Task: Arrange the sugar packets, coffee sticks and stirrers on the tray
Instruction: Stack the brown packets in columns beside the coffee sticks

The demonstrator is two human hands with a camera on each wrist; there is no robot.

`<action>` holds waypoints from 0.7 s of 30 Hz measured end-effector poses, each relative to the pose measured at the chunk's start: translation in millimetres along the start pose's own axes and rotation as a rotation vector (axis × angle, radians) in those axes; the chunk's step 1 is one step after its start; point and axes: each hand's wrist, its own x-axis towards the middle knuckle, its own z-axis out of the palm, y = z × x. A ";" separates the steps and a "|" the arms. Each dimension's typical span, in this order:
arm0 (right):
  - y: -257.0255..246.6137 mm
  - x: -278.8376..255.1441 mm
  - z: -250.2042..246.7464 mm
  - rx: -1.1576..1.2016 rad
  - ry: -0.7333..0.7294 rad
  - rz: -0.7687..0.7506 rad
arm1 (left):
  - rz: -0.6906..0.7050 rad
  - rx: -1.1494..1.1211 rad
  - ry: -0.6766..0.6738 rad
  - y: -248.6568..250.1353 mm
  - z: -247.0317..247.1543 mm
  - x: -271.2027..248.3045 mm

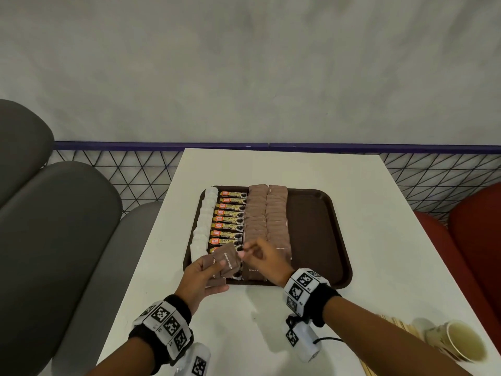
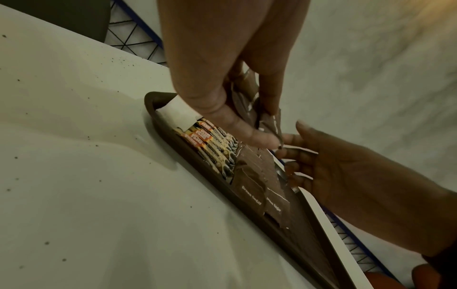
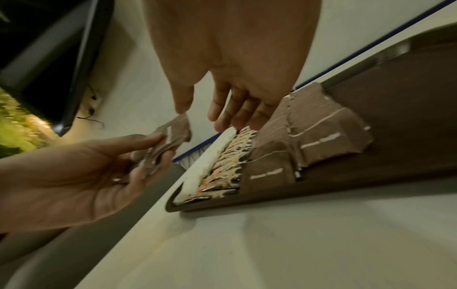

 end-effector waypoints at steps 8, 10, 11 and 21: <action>-5.3 6.9 9.1 0.076 -0.050 0.006 | 0.022 -0.021 -0.017 1.0 0.3 -4.2; -9.2 6.6 3.9 0.027 -0.096 -0.008 | 0.032 -0.022 -0.018 2.0 -0.7 -5.0; -10.5 6.2 1.8 0.002 -0.128 -0.015 | 0.034 -0.026 -0.012 2.2 -1.4 -5.3; -11.2 -3.1 -9.6 0.161 -0.067 0.025 | 0.058 -0.016 -0.017 3.7 5.9 -0.8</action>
